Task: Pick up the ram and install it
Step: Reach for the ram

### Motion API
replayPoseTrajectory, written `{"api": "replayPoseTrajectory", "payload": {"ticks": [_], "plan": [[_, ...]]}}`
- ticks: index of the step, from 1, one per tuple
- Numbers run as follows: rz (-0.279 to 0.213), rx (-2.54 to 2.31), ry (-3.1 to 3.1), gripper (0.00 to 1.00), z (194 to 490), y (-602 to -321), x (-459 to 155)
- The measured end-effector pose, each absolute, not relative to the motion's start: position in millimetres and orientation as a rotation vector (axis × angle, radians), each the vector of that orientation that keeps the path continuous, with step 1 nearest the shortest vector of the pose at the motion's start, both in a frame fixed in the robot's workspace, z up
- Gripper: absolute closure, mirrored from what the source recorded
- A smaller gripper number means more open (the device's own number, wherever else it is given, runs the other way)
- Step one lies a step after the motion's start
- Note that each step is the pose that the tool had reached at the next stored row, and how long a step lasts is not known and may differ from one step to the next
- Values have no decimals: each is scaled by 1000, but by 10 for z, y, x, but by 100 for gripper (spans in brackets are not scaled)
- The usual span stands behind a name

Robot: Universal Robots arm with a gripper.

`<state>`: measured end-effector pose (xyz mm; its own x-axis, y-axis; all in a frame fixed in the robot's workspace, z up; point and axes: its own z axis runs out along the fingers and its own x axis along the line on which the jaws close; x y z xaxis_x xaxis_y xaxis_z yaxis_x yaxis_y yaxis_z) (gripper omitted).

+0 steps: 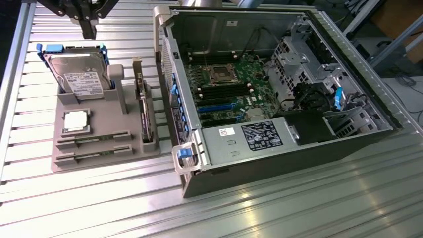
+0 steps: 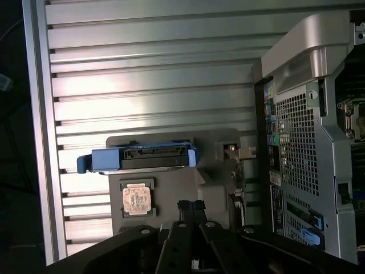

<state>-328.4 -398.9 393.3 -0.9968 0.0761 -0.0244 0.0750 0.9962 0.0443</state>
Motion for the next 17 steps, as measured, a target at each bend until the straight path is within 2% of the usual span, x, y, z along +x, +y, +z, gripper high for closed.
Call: {"api": "replayPoseTrajectory", "payload": {"ticks": [17], "plan": [[67, 118, 3113, 89, 3933, -4094, -3285]]}}
